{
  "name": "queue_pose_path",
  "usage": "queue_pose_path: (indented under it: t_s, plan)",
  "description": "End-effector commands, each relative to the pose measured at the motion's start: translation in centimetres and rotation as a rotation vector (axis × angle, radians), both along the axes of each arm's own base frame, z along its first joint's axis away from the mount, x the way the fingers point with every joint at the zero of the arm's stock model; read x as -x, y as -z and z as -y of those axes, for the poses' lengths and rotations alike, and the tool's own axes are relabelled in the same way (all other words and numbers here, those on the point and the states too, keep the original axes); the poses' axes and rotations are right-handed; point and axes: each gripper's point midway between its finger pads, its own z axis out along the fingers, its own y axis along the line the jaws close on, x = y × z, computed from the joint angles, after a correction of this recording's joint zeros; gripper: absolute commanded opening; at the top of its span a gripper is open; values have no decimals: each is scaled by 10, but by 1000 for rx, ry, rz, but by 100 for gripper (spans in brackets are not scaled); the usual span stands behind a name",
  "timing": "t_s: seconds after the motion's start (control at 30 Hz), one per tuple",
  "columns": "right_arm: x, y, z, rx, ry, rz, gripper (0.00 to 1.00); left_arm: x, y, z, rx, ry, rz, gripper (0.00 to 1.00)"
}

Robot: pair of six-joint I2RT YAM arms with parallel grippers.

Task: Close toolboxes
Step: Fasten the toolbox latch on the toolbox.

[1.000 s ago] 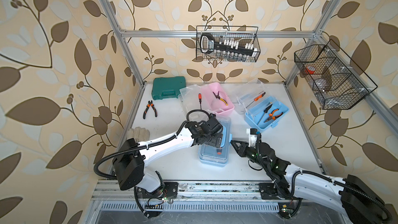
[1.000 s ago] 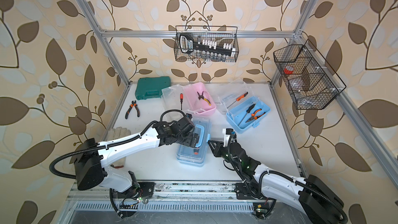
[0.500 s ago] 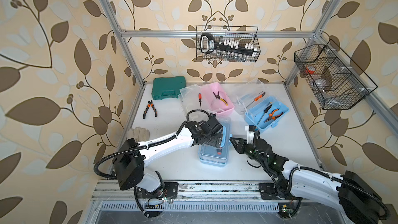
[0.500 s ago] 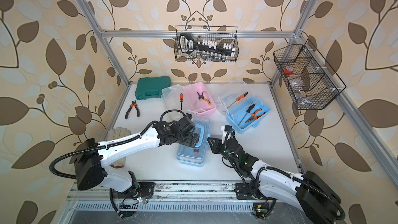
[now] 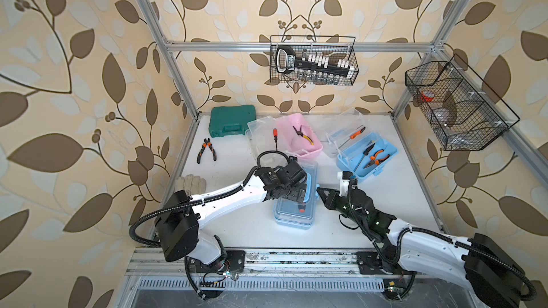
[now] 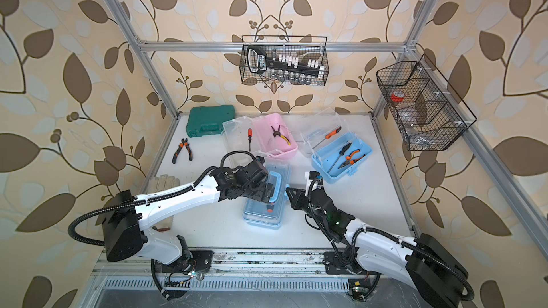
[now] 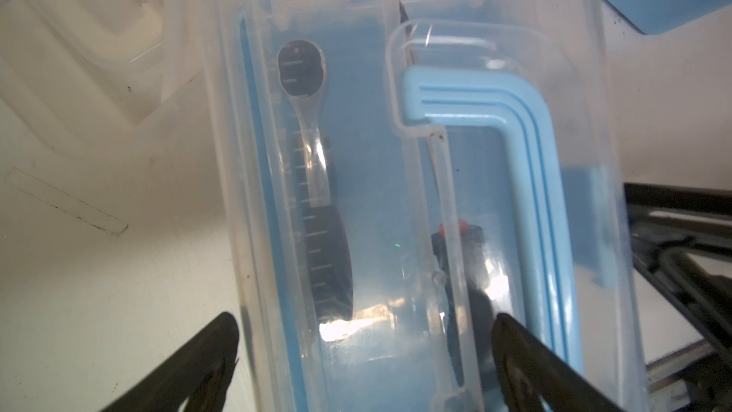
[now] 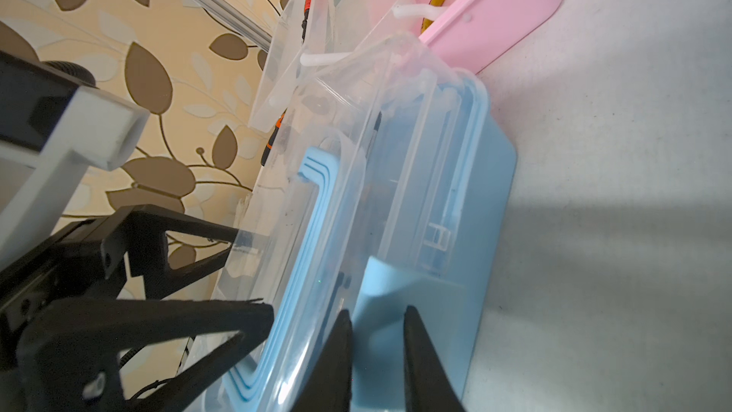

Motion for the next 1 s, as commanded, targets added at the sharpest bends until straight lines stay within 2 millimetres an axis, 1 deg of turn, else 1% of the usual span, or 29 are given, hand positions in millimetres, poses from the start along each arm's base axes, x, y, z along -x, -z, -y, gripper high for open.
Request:
queue_pose_path:
  t_s: [0.0,0.13,0.2,0.23,0.3,0.43,0.53,0.7,0.8,0.9,0.97]
  plan:
    - [12,29,4,82,-24,-103,22,9,15,-17,-82,14,-37,99]
    - [16,28,0,89,-45,-113,29,9,16,-16,-83,14,-38,99]
    - [17,26,-3,103,-52,-117,35,8,16,-16,-80,14,-38,99]
    - [18,26,-4,113,-51,-120,35,8,16,-16,-80,14,-38,99]
    - [17,27,-4,130,-44,-123,35,8,16,-16,-81,15,-37,99]
    - [14,27,-3,132,-27,-118,32,8,15,-16,-80,14,-34,99]
    - [14,23,-5,114,-35,-99,32,8,15,-17,-82,15,-32,99]
    - [13,8,-7,81,-45,-59,32,9,15,-18,-81,17,-30,99]
    - [12,0,-7,73,-40,-48,34,8,15,-17,-78,18,-29,99]
    - [12,-3,-8,69,-42,-47,34,8,15,-15,-75,20,-32,99]
    - [12,-3,-11,87,-64,-33,32,8,16,-15,-75,20,-32,99]
